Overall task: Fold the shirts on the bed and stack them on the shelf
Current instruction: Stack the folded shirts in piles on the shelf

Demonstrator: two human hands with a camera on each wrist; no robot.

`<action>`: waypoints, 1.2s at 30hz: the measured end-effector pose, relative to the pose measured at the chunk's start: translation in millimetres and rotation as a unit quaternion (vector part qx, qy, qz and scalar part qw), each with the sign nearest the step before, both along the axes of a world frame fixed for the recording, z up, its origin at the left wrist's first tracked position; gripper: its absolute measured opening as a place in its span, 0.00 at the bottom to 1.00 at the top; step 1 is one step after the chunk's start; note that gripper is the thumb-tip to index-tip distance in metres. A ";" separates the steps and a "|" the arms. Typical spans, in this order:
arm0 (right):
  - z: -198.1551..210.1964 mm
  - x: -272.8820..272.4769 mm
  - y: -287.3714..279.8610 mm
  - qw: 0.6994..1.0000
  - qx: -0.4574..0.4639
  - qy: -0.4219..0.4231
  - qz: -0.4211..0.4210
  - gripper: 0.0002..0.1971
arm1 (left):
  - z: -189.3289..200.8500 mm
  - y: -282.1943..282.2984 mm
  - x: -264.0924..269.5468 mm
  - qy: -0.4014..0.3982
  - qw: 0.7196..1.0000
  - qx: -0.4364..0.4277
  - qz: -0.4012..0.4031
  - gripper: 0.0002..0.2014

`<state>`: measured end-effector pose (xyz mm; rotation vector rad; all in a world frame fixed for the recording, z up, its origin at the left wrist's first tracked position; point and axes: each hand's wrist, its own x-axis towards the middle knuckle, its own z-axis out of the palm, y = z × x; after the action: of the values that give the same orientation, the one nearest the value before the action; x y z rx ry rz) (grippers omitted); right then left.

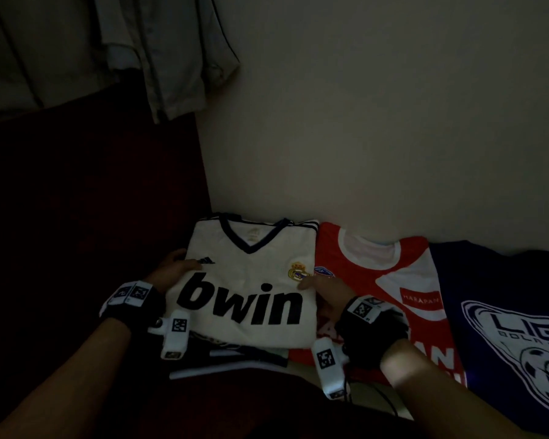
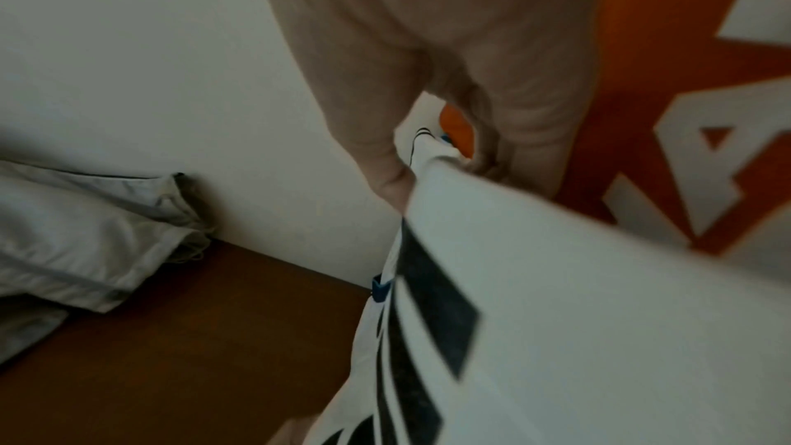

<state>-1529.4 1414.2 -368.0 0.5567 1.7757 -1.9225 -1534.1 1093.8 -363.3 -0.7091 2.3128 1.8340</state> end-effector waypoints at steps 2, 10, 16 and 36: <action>-6.1 -6.2 -2.7 0.998 -0.009 0.042 -0.049 0.24 | -3.5 3.7 -3.4 0.012 1.000 -0.015 -0.022 0.32; -16.6 -33.8 -10.7 0.991 0.015 0.109 -0.082 0.27 | -8.7 -0.8 -9.3 0.053 0.994 -0.045 -0.080 0.30; -8.6 -35.0 -14.7 0.988 -0.001 0.148 -0.053 0.35 | -2.7 -5.3 -16.8 0.035 0.992 0.035 -0.119 0.33; 13.3 -19.3 9.8 0.971 -0.075 0.207 0.091 0.49 | 31.3 39.2 -3.1 0.040 0.992 0.101 -0.069 0.31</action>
<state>-1548.6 1424.0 -354.7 -0.0669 1.8215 -2.1273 -1537.2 1133.0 -332.0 -0.4441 2.1195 2.0270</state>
